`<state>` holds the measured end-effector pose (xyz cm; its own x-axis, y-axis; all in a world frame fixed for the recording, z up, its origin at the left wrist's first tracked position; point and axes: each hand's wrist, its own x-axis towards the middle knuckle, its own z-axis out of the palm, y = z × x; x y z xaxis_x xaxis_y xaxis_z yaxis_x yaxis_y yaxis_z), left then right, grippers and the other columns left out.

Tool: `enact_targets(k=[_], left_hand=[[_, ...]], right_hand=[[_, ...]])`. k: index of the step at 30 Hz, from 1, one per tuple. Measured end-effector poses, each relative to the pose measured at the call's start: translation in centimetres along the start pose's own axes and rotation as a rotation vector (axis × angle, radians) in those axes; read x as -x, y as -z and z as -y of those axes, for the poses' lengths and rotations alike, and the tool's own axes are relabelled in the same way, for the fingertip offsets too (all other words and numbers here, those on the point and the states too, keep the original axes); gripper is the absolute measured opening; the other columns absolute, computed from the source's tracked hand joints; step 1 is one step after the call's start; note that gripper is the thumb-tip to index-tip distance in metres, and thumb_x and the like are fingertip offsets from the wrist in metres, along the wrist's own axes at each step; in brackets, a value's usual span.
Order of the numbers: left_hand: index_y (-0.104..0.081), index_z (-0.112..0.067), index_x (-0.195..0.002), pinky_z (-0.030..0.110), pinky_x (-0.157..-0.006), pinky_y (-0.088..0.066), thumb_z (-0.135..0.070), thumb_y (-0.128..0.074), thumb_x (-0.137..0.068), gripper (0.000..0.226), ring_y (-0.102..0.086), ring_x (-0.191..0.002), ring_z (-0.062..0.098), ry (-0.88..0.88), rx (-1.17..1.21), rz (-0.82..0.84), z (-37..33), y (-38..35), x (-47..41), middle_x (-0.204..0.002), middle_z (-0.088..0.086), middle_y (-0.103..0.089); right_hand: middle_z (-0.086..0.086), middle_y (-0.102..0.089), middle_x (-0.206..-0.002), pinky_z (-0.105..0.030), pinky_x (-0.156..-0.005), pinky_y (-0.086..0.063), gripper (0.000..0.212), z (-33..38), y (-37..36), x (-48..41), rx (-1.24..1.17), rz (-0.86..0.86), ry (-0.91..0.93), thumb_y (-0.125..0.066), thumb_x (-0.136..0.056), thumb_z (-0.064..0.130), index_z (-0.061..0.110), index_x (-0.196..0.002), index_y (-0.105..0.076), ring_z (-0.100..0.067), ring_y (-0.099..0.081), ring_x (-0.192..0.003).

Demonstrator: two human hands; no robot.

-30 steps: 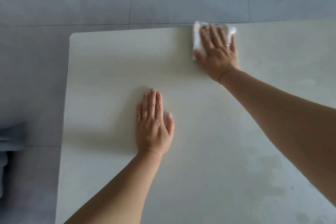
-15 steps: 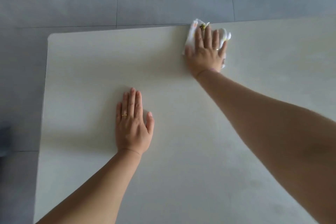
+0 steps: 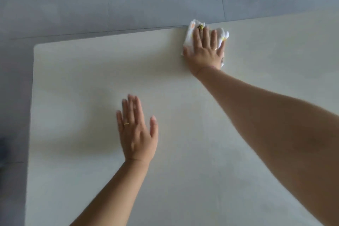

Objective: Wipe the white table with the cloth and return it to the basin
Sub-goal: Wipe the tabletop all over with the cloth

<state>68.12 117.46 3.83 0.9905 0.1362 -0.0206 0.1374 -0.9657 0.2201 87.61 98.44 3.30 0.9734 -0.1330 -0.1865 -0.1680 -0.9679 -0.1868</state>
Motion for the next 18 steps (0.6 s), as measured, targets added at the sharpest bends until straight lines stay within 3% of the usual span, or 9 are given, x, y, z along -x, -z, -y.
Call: enact_targets(k=[3, 7, 12, 16, 18], left_hand=[[-0.031, -0.003, -0.146, 0.045, -0.116, -0.017, -0.043, -0.032, -0.091, 0.068, -0.024, -0.143, 0.032, -0.024, -0.020, 0.046, -1.4, -1.1, 1.5, -0.155, 0.015, -0.026], [-0.029, -0.003, -0.146, 0.044, -0.117, -0.015, -0.043, -0.032, -0.092, 0.068, -0.021, -0.144, 0.031, -0.022, -0.053, 0.036, -1.0, -1.7, 1.5, -0.156, 0.014, -0.024], [-0.028, -0.003, -0.147, 0.045, -0.117, -0.017, -0.043, -0.032, -0.092, 0.068, -0.020, -0.144, 0.030, -0.020, -0.051, 0.035, -1.2, -1.7, 1.6, -0.156, 0.013, -0.023], [-0.028, -0.003, -0.146, 0.045, -0.116, -0.017, -0.042, -0.032, -0.091, 0.068, -0.020, -0.144, 0.031, -0.025, -0.050, 0.041, -1.0, -1.6, 1.6, -0.156, 0.013, -0.022], [-0.029, -0.002, -0.146, 0.045, -0.116, -0.017, -0.042, -0.032, -0.091, 0.068, -0.021, -0.144, 0.032, -0.036, -0.050, 0.041, -1.0, -1.6, 1.5, -0.156, 0.014, -0.023]], right_hand=[[-0.001, -0.010, -0.160, -0.052, -0.114, 0.009, 0.070, 3.4, -1.4, 2.6, -0.008, -0.028, 0.119, -0.028, -0.091, 0.059, 0.025, -0.150, -0.016, -0.027, 0.000, -0.147], [-0.002, -0.040, -0.141, -0.056, -0.115, 0.002, 0.060, 1.7, 0.1, 0.9, -0.026, -0.097, 0.272, -0.030, -0.091, 0.061, 0.023, -0.135, -0.042, -0.027, -0.026, -0.138], [-0.002, -0.007, -0.161, -0.055, -0.113, 0.013, 0.057, 2.8, -1.3, 2.0, 0.064, -0.068, 0.296, -0.021, -0.097, 0.049, 0.029, -0.150, -0.016, -0.026, -0.001, -0.147], [0.000, -0.006, -0.161, -0.051, -0.115, 0.009, 0.054, 0.6, -0.7, 1.6, 0.073, -0.031, 0.387, -0.019, -0.099, 0.048, 0.033, -0.151, -0.012, -0.023, -0.003, -0.148], [0.000, -0.008, -0.161, -0.049, -0.116, 0.008, 0.054, -2.6, -0.5, 1.3, 0.059, -0.064, 0.317, -0.020, -0.099, 0.049, 0.032, -0.151, -0.013, -0.021, -0.004, -0.148]])
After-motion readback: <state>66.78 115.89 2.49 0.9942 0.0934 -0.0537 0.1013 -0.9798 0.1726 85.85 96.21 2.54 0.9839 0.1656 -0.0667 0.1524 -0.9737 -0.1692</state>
